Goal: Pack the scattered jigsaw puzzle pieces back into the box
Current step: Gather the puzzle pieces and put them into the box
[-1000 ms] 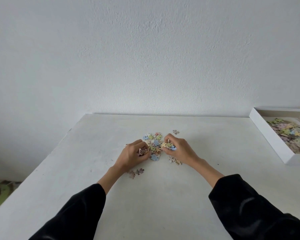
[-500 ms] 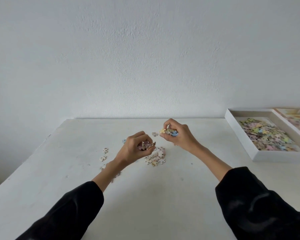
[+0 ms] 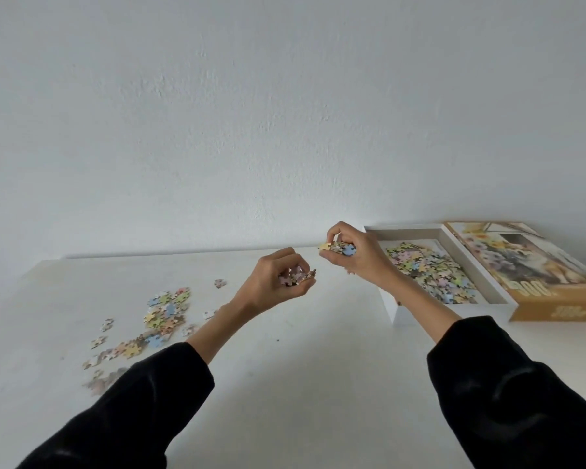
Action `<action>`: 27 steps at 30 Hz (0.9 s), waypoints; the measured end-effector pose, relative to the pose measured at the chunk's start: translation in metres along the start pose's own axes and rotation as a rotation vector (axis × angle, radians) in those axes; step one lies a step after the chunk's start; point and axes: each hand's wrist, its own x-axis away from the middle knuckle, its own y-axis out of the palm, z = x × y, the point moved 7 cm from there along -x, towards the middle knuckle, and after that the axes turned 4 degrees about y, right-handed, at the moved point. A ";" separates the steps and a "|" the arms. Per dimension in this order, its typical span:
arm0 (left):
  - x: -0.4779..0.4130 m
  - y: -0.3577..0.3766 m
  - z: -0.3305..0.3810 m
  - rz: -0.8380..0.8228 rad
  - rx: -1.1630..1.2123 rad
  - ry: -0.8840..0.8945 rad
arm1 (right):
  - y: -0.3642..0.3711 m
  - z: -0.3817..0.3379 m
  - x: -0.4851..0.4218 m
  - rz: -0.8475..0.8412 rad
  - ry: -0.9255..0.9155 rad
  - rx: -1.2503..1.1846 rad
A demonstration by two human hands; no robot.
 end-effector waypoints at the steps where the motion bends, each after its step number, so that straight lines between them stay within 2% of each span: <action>1: -0.008 0.010 0.004 -0.008 0.006 0.004 | -0.011 0.006 0.001 0.009 0.003 0.011; 14: -0.109 0.143 0.047 -0.125 0.073 0.116 | -0.141 0.103 0.022 0.098 0.112 0.146; 21: -0.137 0.212 0.055 -0.268 0.072 0.162 | -0.171 0.159 0.030 0.138 0.192 0.259; 27: -0.134 0.248 0.039 -0.492 -0.223 0.159 | -0.172 0.193 0.025 0.098 0.289 0.374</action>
